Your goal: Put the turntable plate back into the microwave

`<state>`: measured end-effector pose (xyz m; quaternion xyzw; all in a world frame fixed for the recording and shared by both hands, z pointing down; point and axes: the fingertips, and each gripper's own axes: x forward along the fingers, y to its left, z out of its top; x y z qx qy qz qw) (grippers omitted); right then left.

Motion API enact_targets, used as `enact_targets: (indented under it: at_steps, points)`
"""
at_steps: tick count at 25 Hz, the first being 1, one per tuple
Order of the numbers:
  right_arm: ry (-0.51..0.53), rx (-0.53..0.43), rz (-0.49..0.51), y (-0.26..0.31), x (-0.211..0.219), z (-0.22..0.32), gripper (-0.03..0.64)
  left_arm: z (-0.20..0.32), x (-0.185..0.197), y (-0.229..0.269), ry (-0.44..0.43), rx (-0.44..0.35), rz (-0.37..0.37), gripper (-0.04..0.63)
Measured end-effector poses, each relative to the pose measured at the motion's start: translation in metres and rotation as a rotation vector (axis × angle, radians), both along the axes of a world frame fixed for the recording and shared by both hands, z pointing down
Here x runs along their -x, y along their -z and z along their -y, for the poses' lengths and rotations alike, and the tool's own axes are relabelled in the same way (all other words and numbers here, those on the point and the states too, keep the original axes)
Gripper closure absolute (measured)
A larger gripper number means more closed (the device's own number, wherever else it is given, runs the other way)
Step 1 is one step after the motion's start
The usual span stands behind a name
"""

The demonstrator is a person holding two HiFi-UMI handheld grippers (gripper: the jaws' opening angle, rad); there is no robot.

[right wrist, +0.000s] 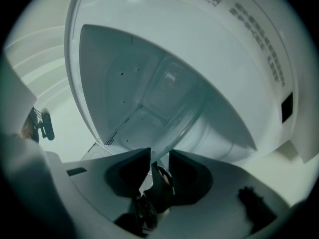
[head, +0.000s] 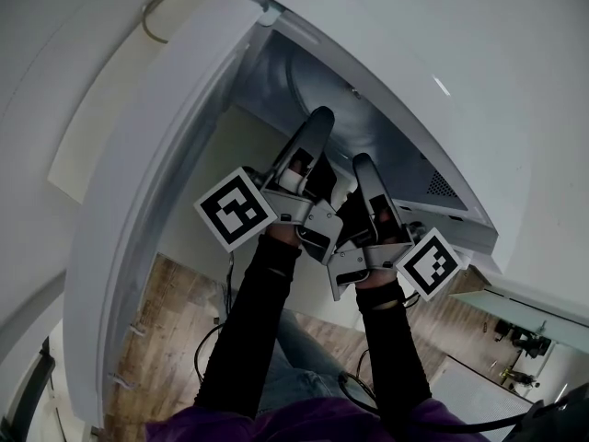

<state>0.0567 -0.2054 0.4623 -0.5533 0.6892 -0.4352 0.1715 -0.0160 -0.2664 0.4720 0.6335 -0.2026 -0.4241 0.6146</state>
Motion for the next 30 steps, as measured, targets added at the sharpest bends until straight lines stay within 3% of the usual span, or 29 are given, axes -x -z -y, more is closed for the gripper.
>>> enact_targets:
  at_steps: [17,24,27,28,29,30]
  points:
    - [0.014,-0.038,-0.048,0.003,-0.004,0.009,0.5,0.004,-0.003,-0.004,-0.005,0.015,0.054,0.495]
    - [0.017,-0.023,-0.062,-0.001,-0.004,0.013,0.5,-0.013,0.005,-0.009,-0.029,-0.013,0.235,0.515]
    - [0.008,-0.003,-0.074,-0.007,-0.007,0.013,0.5,-0.025,0.01,-0.016,-0.033,0.005,0.277,0.531]
    - [0.007,0.006,-0.077,-0.009,-0.007,0.013,0.5,-0.028,0.011,-0.02,-0.041,0.017,0.292,0.547]
    - [0.007,0.015,-0.08,-0.012,-0.007,0.012,0.5,-0.032,0.01,-0.023,-0.059,0.024,0.309,0.606]
    - [0.007,0.024,-0.084,-0.015,-0.007,0.011,0.5,-0.036,0.008,-0.023,-0.083,0.023,0.321,0.607]
